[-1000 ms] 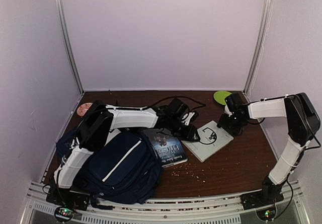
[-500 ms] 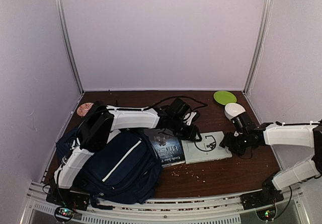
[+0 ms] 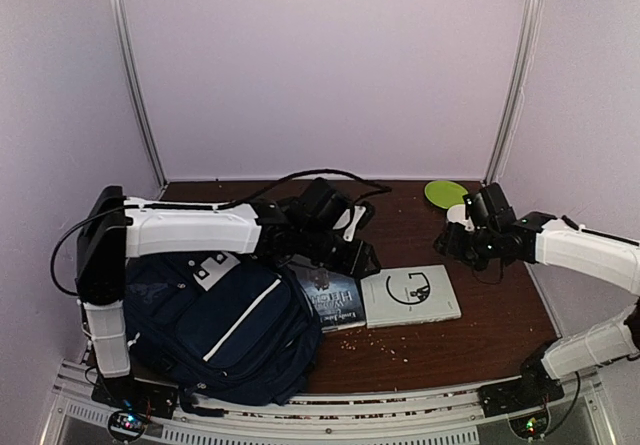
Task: Pack the student bag
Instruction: Adjust the book at the center of the board.
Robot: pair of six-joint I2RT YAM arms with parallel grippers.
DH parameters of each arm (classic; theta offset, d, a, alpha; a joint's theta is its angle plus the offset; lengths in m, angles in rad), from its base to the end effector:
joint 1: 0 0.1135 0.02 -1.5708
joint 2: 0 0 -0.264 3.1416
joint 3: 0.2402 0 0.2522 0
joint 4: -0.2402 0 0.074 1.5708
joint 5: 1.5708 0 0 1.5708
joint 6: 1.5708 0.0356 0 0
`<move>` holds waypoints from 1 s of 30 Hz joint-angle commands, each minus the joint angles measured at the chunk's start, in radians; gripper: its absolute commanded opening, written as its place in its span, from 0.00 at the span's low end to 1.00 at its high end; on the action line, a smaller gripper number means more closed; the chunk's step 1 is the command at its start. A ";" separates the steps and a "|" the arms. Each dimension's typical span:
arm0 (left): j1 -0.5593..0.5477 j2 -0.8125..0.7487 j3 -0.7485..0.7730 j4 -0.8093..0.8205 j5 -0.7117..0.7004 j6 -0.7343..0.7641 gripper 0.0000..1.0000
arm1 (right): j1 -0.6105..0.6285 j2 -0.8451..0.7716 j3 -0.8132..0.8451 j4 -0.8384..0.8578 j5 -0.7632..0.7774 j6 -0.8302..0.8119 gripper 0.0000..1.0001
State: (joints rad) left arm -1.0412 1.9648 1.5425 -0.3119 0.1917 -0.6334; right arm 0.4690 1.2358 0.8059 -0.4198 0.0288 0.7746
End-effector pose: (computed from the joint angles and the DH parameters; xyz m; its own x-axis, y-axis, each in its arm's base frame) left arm 0.2216 -0.3920 0.2386 -0.8166 0.2448 -0.5228 0.5401 0.6436 -0.5423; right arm 0.2264 0.1135 0.2330 -0.7830 0.3870 -0.4870 0.1578 0.8808 0.4463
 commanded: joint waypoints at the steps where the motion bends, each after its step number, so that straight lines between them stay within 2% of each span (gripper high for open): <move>1: -0.086 -0.048 -0.100 -0.001 -0.118 0.005 0.74 | -0.013 0.191 0.139 0.034 -0.018 -0.085 0.68; 8: -0.213 0.041 -0.042 -0.134 -0.138 0.158 0.67 | -0.027 0.428 0.315 0.018 -0.074 -0.097 0.68; 13: -0.215 0.119 0.007 -0.147 -0.093 0.196 0.50 | -0.035 0.571 0.415 -0.025 -0.130 -0.089 0.66; 18: -0.215 0.218 0.077 -0.179 -0.061 0.213 0.37 | -0.035 0.659 0.476 -0.076 -0.167 -0.092 0.65; 23: -0.204 0.265 0.113 -0.194 -0.080 0.187 0.35 | -0.034 0.698 0.468 -0.096 -0.196 -0.093 0.65; 30: -0.146 0.252 0.079 -0.142 -0.073 0.126 0.36 | -0.030 0.623 0.292 -0.002 -0.268 -0.055 0.65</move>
State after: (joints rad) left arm -1.2312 2.2185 1.6329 -0.4961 0.1112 -0.4709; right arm 0.4381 1.9018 1.2060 -0.4366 -0.1905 0.6922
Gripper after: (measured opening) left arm 0.366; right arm 0.647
